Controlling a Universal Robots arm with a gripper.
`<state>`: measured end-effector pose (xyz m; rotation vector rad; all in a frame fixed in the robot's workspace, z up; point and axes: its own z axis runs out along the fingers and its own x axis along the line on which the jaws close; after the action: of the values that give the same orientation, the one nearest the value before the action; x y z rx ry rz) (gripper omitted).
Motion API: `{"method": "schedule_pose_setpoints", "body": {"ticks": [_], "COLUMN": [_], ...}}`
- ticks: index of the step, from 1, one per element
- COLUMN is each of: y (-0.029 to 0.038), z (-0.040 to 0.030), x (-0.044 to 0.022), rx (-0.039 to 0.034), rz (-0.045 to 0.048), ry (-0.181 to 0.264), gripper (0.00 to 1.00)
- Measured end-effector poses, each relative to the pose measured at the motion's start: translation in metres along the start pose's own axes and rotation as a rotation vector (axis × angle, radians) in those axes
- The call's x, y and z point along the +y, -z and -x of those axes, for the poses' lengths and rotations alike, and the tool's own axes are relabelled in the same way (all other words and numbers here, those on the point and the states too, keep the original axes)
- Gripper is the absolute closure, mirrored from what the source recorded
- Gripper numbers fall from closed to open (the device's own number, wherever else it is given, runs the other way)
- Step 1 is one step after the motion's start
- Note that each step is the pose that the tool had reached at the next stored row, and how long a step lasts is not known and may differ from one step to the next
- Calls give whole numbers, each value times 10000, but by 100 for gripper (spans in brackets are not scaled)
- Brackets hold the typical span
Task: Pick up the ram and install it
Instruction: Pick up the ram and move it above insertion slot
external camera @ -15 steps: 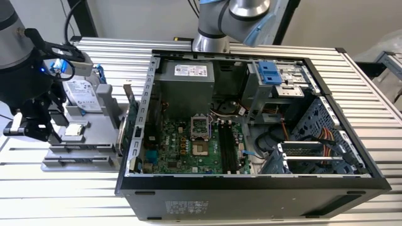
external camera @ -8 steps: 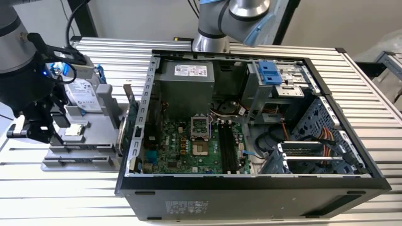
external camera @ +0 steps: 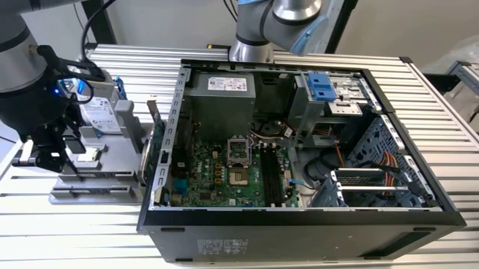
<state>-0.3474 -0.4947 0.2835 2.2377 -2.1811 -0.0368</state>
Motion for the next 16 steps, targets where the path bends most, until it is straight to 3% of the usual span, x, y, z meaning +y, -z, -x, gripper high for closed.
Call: {"method": "schedule_pose_setpoints", "body": {"ticks": [16], "y": [-151], "z": [24], "x": [-5], "rx": [-1], "rz": [-1], "ry": [-3], "gripper": [0]}}
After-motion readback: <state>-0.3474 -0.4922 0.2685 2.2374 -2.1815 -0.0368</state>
